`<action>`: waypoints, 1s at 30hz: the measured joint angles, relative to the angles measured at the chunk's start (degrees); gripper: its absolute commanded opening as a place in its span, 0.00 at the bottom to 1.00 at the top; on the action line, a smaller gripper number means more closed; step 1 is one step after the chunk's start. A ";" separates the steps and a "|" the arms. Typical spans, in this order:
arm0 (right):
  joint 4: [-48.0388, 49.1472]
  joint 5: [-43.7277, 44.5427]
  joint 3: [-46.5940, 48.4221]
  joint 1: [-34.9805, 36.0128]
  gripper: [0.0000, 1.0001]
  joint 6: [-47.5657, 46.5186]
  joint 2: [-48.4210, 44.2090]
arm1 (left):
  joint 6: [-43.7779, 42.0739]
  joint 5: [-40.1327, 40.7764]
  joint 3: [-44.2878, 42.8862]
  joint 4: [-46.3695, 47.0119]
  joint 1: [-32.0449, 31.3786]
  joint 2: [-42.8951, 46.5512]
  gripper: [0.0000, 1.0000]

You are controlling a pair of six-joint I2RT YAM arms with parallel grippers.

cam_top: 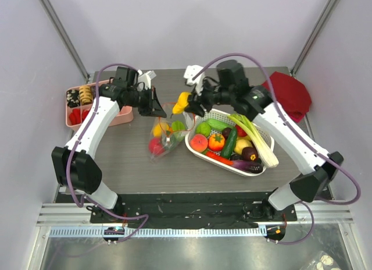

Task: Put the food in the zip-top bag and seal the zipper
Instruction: Place the fake fruit in the zipper food storage bag.

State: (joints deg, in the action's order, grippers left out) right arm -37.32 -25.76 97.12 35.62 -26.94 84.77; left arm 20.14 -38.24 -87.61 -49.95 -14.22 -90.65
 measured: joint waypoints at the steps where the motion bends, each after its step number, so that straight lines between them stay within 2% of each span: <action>1: -0.04 0.17 0.00 1.70 0.36 -0.52 1.22 | 0.00 0.00 0.00 0.00 0.00 -0.04 0.00; 3: -0.04 0.37 0.00 4.09 0.36 -1.44 3.61 | 0.00 0.00 0.00 0.00 0.00 -0.07 0.00; 6: 0.04 0.44 -0.07 6.60 0.48 -2.03 7.63 | 0.00 0.00 0.00 0.00 0.00 -0.07 0.00; 8: 0.22 0.50 -0.15 6.93 0.67 -2.01 9.53 | 0.00 0.00 0.00 0.00 0.00 -0.07 0.00; 9: 0.42 0.55 -0.17 6.91 0.83 -1.90 10.40 | 0.00 0.00 0.00 0.00 0.00 -0.07 0.00; 12: 1.07 0.98 -0.20 6.91 0.95 -0.94 12.07 | 0.02 0.00 0.00 0.00 0.00 -0.07 0.01; 19: 1.25 3.21 -0.31 6.12 0.98 0.96 11.34 | -0.02 0.00 0.00 -0.04 0.00 -0.33 0.01; 22: 1.22 3.26 -2.16 4.31 0.97 1.90 7.93 | -0.02 0.00 0.00 -0.04 0.00 -0.37 0.01; 30: -1.99 2.27 -14.71 -8.61 0.93 0.07 -5.88 | 0.09 -0.22 0.00 -0.02 0.00 -0.37 0.01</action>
State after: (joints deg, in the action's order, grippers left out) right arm -39.31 -23.49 82.41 27.00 -26.87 78.89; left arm 20.23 -38.46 -87.61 -49.98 -14.22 -91.02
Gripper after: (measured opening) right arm 0.936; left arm 0.018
